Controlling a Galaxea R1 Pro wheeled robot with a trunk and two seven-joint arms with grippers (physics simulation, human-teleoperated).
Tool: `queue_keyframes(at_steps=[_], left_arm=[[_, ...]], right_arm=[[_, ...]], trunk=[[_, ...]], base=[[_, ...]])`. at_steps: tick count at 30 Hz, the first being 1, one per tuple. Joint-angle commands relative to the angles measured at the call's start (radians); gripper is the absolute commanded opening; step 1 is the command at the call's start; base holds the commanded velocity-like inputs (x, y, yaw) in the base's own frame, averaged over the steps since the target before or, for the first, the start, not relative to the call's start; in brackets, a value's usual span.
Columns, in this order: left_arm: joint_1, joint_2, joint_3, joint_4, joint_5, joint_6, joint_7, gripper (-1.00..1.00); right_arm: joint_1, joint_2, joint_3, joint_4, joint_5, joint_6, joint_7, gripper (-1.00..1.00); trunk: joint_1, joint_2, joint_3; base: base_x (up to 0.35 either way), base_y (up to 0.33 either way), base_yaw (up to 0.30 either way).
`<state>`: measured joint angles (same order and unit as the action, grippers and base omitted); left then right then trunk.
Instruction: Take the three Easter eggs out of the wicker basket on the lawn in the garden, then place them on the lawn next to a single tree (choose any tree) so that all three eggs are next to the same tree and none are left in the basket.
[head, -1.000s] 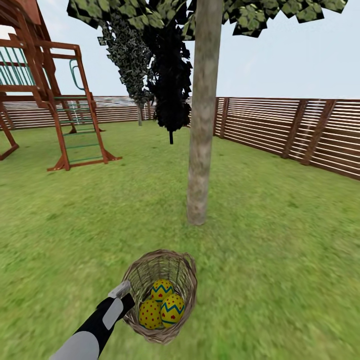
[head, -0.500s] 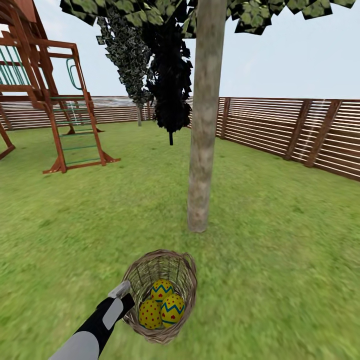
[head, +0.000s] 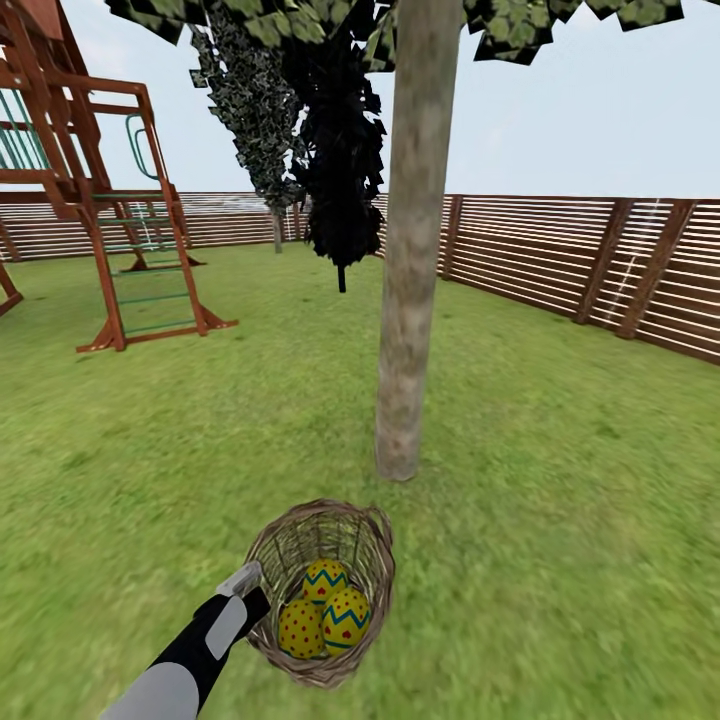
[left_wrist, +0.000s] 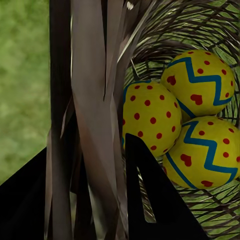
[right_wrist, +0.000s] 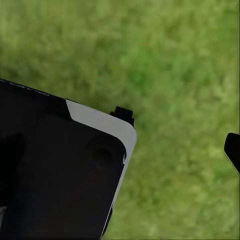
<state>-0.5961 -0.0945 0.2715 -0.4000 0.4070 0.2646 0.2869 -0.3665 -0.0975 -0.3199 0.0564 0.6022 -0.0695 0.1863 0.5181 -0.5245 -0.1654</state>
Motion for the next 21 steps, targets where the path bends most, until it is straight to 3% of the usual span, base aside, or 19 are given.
queue_keyframes(at_steps=[1, 21], left_arm=[[-0.001, -0.001, 0.002, -0.003, 0.013, 0.003, 0.006, -1.00], [-0.001, -0.002, 0.002, -0.003, 0.013, 0.002, 0.006, -1.00]], right_arm=[[-0.002, -0.002, -0.008, 0.002, 0.008, -0.006, 0.001, 1.00], [-0.002, 0.000, -0.008, 0.007, 0.005, -0.005, 0.001, 1.00]], trunk=[[0.001, -0.002, -0.002], [0.001, -0.002, -0.002]], base=[[0.342, 0.000, 0.000], [0.342, 0.000, 0.000]])
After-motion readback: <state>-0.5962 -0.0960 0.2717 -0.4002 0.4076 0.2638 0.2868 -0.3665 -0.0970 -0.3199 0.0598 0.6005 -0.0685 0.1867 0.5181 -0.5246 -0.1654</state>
